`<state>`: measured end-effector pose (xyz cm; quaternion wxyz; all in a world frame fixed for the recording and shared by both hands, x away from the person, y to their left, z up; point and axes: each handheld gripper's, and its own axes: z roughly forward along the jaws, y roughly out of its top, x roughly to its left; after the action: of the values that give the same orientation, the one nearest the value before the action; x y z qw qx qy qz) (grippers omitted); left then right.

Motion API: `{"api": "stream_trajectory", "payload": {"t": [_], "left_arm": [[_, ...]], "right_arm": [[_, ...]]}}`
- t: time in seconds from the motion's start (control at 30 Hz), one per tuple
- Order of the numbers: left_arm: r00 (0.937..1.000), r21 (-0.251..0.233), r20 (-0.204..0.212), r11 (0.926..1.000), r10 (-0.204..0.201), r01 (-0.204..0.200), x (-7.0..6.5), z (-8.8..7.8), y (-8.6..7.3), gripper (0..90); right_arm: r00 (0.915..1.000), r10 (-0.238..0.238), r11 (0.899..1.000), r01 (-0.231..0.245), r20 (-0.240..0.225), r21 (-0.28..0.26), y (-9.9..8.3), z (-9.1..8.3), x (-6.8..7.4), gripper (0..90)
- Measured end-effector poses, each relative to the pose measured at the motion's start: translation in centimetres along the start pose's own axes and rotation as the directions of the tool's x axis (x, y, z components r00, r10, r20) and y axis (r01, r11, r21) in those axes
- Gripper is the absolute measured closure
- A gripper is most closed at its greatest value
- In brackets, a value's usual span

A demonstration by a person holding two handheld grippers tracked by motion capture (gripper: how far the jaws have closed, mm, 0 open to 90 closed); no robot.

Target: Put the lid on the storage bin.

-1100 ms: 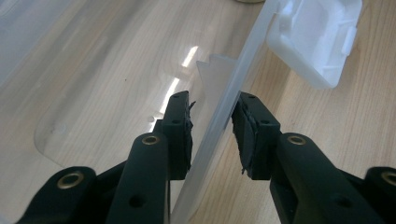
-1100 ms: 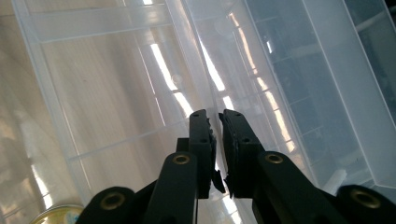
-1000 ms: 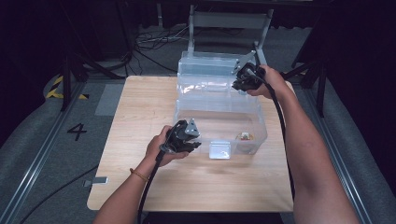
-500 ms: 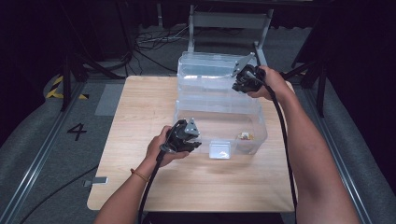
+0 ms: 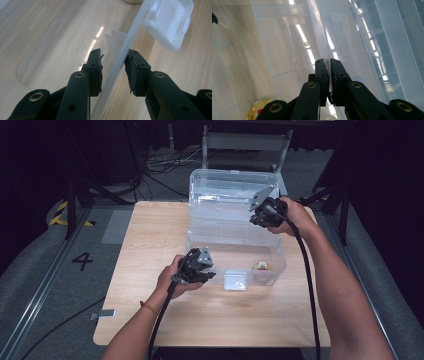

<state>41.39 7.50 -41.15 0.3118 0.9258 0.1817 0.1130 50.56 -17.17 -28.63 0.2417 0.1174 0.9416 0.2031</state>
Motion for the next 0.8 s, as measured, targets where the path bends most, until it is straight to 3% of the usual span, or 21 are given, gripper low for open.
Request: {"api": "stream_trajectory", "payload": {"t": [0.03,0.13,0.23,0.8], "left_arm": [[1.0,0.001,0.002,1.0,0.0,0.0,0.0,0.0,0.0,67.1],[1.0,0.008,-0.001,1.0,0.005,-0.005,0.0,0.1,0.1,67.0],[1.0,0.013,-0.003,0.9999,0.003,-0.003,-0.1,0.1,0.1,66.8],[0.9987,0.027,-0.039,0.9991,0.033,-0.032,-0.4,0.2,0.2,64.5]], "right_arm": [[0.9994,-0.018,1.0,0.018,0.029,0.021,0.2,-0.1,0.6,85.0],[0.9986,-0.026,0.999,0.024,0.046,0.039,0.2,-0.2,0.8,84.6],[0.9994,0.004,1.0,-0.004,0.033,0.004,-0.2,-0.3,0.9,84.5],[0.999,0.0,0.999,0.002,0.044,-0.05,-1.4,-1.2,2.6,83.2]]}}
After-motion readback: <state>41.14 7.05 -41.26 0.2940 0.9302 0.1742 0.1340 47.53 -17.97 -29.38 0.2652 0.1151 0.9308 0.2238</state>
